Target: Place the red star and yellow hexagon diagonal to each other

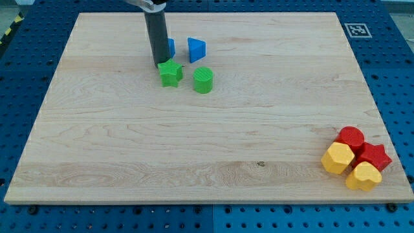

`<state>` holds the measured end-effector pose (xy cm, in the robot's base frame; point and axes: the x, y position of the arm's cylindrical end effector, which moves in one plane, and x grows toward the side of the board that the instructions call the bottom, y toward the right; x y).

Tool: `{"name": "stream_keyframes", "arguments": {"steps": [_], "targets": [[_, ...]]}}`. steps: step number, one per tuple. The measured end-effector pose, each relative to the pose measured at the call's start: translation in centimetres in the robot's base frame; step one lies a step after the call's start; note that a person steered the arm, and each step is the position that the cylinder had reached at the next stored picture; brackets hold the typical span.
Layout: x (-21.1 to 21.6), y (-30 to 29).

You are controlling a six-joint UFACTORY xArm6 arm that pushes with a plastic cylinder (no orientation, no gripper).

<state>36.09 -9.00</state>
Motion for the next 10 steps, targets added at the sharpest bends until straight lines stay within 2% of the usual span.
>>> {"name": "stream_keyframes", "arguments": {"steps": [2, 3, 4, 5, 7, 8, 10], "targets": [[1.1, -0.1], [1.3, -5.5], [5.4, -8.1], [10.3, -3.9], [10.4, 17.2], [10.4, 25.5], [16.3, 35.7]]}}
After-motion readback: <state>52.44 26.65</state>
